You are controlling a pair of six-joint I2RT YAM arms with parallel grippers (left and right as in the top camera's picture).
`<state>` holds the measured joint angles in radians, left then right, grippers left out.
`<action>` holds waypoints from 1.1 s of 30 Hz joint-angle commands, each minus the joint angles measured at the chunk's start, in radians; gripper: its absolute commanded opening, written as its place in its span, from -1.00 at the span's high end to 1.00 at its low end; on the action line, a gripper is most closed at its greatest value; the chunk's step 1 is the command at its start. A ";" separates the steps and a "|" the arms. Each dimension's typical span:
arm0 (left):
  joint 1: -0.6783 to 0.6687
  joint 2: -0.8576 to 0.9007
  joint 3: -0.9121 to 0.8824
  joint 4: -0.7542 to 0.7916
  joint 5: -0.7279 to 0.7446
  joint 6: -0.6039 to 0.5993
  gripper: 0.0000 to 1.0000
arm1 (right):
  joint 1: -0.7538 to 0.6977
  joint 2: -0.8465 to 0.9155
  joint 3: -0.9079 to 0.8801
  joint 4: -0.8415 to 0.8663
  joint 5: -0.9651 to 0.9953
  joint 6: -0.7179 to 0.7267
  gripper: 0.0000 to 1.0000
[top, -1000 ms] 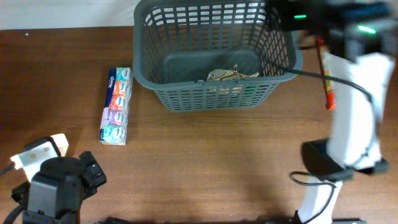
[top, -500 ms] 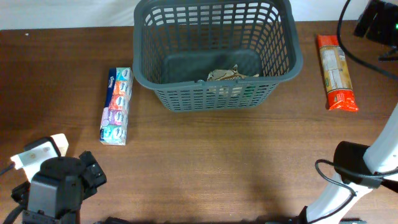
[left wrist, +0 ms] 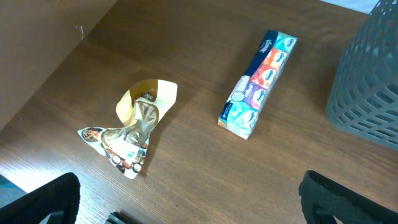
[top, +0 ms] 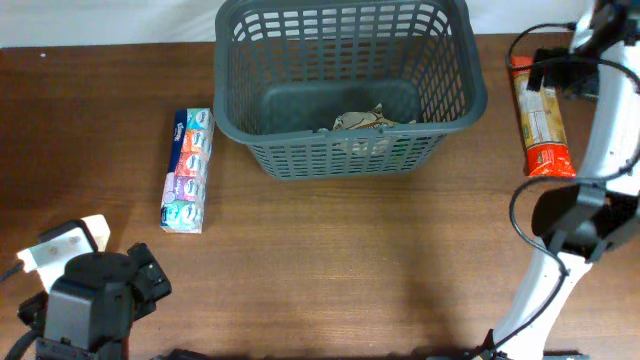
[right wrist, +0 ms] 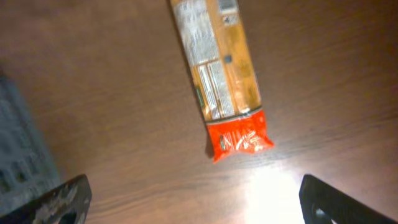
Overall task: Pack container
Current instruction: 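Lower the right gripper onto the red-capped package and grasp it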
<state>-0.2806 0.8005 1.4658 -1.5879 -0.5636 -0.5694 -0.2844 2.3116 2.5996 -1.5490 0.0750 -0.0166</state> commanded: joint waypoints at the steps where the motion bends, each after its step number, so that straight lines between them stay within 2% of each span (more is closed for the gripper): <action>1: 0.005 0.002 -0.004 0.000 0.003 -0.010 -0.99 | -0.031 0.018 0.009 0.037 0.019 -0.058 -0.98; 6: 0.005 0.002 -0.004 0.000 0.003 -0.010 -0.99 | -0.072 0.070 0.009 0.073 0.054 -0.069 -0.98; 17: 0.005 0.002 -0.004 0.000 0.003 -0.010 -0.99 | -0.130 0.150 0.005 0.143 0.008 -0.259 -0.98; 33: 0.005 0.002 -0.004 0.000 0.003 -0.010 -0.99 | -0.126 0.298 0.002 0.177 0.015 -0.264 -0.98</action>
<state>-0.2806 0.8005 1.4658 -1.5879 -0.5636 -0.5694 -0.4164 2.5664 2.6003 -1.3682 0.0925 -0.2733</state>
